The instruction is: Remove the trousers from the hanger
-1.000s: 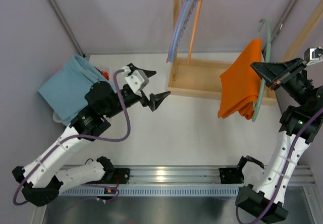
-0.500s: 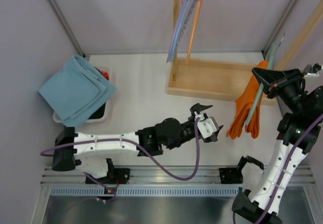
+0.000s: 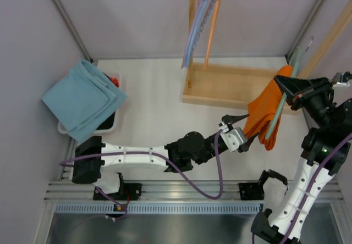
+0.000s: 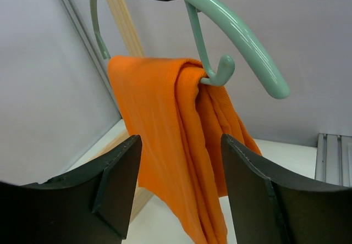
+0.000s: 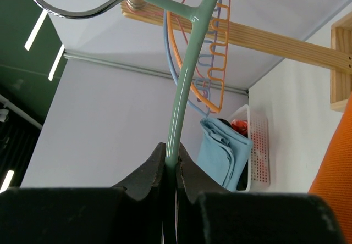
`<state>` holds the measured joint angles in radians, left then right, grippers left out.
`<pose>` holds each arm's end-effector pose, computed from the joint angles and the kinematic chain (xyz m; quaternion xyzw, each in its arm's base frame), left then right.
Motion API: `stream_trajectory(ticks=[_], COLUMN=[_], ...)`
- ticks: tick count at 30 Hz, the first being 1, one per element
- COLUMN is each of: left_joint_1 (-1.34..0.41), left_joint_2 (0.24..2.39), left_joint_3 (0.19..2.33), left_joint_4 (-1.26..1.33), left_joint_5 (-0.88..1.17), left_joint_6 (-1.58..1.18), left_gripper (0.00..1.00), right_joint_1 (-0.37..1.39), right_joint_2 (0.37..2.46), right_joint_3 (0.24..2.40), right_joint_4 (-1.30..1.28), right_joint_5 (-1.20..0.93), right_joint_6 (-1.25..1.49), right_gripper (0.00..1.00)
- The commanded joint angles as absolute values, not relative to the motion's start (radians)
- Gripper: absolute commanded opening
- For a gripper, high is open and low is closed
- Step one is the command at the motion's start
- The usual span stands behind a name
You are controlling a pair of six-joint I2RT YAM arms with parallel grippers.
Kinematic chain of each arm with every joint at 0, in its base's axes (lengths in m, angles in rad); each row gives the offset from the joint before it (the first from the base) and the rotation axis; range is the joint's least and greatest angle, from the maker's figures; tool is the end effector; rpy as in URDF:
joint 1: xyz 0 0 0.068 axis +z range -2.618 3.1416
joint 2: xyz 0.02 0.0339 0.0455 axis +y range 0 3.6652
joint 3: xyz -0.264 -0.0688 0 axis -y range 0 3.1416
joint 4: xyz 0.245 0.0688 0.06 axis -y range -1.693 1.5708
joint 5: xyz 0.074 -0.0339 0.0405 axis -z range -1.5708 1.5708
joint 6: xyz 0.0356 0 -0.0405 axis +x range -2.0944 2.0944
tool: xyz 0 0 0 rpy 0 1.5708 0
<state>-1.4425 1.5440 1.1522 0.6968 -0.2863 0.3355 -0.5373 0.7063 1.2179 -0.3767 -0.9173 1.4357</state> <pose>0.0567 -0.3611 0.3718 0.3821 0.4582 -0.3477 0.7233 0.0988 -0.0260 0.4700 0.3081 0.6035 0.5556 0.4818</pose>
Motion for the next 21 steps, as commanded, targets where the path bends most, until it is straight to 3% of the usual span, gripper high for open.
stream_trajectory(ticks=[1, 21], left_joint_1=[-1.447, -1.439], left_joint_2=[1.566, 1.686], left_joint_3=[1.204, 1.233], left_joint_4=[0.845, 0.983], left_joint_5=[-0.262, -0.299], left_joint_6=[0.359, 0.457], left_gripper=[0.65, 0.63], right_joint_1=[-0.528, -0.52], right_joint_2=[0.672, 0.669], right_joint_3=[1.307, 1.354], right_joint_4=[-0.23, -0.229], right_joint_5=[-0.902, -0.907], right_joint_6=[1.442, 1.468], right_gripper=[0.0, 0.0])
